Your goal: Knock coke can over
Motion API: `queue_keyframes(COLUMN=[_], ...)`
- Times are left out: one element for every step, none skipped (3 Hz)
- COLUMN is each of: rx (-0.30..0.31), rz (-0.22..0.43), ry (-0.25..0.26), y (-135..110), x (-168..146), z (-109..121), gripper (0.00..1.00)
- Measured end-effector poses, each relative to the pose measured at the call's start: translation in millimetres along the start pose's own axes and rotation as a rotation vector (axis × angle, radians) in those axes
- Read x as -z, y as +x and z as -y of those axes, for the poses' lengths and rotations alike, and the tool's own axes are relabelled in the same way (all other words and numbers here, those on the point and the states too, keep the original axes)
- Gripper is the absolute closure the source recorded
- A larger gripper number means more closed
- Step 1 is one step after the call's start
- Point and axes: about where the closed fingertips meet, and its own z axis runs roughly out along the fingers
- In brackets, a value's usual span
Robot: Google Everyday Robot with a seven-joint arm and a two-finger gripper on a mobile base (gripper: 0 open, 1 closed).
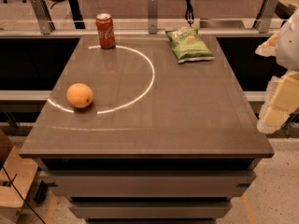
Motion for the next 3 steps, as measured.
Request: queue_keyframes(rx=[0.000,0.000,0.018], rz=[0.000,0.037,0.137], ry=[0.000,0.008,0.025], y=[0,-4,-22], x=[0,1,-5], z=[0,5,21], gripper=[0.00,0.00,0.00])
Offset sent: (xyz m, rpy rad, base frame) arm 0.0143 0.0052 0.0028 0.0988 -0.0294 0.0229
